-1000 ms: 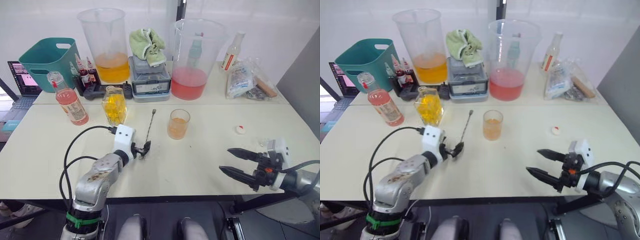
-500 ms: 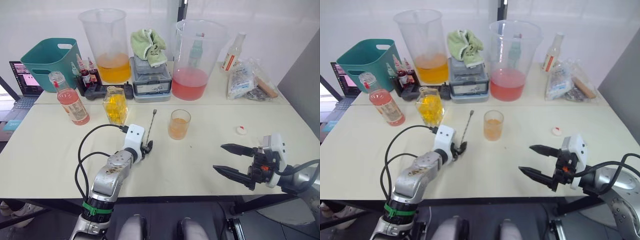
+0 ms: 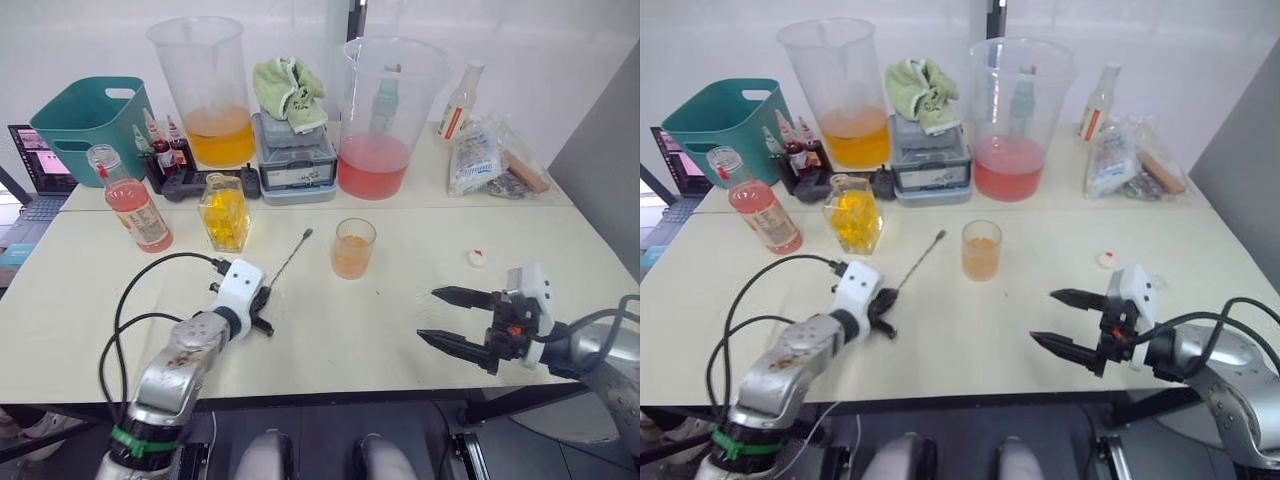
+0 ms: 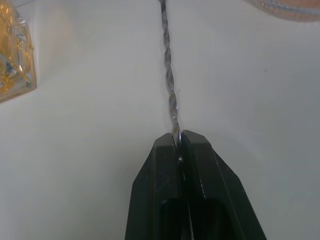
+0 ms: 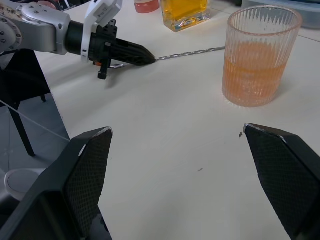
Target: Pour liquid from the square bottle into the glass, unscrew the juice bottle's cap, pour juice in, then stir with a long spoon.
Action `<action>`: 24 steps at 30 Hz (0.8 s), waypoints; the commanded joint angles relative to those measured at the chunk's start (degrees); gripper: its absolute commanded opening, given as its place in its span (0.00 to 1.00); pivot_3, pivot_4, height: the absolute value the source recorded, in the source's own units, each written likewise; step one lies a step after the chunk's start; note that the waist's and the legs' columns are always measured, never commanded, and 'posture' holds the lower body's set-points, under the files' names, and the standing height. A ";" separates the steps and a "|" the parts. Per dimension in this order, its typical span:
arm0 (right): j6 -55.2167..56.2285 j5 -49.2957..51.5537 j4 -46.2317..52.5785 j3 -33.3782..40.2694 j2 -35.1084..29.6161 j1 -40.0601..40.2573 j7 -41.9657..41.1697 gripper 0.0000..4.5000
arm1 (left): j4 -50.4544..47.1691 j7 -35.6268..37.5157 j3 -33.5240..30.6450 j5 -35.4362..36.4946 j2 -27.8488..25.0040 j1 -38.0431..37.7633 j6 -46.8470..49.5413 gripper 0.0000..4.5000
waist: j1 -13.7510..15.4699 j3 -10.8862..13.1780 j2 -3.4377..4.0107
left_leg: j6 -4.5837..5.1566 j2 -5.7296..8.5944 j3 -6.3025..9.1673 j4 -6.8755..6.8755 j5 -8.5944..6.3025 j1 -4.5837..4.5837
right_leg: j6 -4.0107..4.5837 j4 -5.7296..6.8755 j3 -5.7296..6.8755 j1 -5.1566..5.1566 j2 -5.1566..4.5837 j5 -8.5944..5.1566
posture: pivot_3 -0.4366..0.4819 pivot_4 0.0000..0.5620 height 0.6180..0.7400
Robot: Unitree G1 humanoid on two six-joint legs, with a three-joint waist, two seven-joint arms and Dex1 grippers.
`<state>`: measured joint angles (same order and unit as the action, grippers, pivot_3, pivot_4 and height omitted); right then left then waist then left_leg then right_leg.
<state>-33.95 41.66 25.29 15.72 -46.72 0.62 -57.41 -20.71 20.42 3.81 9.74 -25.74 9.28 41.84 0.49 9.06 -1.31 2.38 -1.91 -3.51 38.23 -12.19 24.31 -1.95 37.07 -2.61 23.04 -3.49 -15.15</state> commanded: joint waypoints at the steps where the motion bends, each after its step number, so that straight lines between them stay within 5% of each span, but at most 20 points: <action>1: 1.30 -0.09 0.36 -0.29 -0.20 -1.36 -0.58 1.00 | -3.24 4.59 -3.22 1.38 -3.44 -2.25 -4.65 0.01 | 0.22 0.00 0.00 | 0.00 0.01 0.00 0.00 0.00 0.01 | 0.00 0.00 0.01 -0.01 -0.03 0.00 | 0.48 0.27 1.00; 5: 1.40 -0.19 -0.15 -1.48 0.10 -2.17 -0.67 1.00 | -2.56 13.33 -6.02 1.63 -11.31 -8.72 -13.01 0.01 | 0.07 0.00 0.00 | -0.01 -0.02 -0.06 -0.04 -0.01 0.02 | 0.05 -0.05 0.01 0.04 -0.09 -0.02 | 0.48 0.27 1.00; 13: 1.80 -0.98 0.41 -2.43 0.93 -1.91 0.10 1.00 | 1.93 22.04 -5.07 2.01 -15.45 -11.64 -19.74 0.01 | 0.28 0.00 0.00 | -0.02 -0.01 -0.18 -0.17 0.00 0.01 | 0.15 -0.15 0.26 0.07 -0.93 -0.08 | 0.48 0.27 1.00; 20: 2.34 -1.33 0.92 -1.97 1.13 -0.89 0.59 1.00 | 2.44 22.40 -4.58 2.13 -15.71 -11.11 -16.12 0.53 | 0.16 -0.01 0.01 | -0.01 -0.01 -0.22 -0.20 -0.01 -0.04 | 0.14 -0.14 0.28 0.06 -0.89 -0.08 | 0.48 0.27 1.00; 24: 2.54 -1.40 1.14 -2.03 1.30 -0.71 0.93 1.00 | 1.53 23.52 -3.43 2.41 -16.87 -10.03 -12.78 0.53 | 0.21 -0.01 0.01 | 0.00 0.03 -0.23 -0.20 0.00 -0.05 | 0.12 -0.10 0.35 0.05 -0.75 -0.08 | 0.48 0.27 1.00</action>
<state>-32.84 40.01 24.39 12.20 -45.41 -0.01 -56.67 -18.87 42.64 -1.32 12.19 -41.58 -0.12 26.87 0.70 9.06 -1.30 2.38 -1.88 -3.75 38.02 -12.19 24.25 -1.84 36.96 -2.26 23.08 -4.20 -15.24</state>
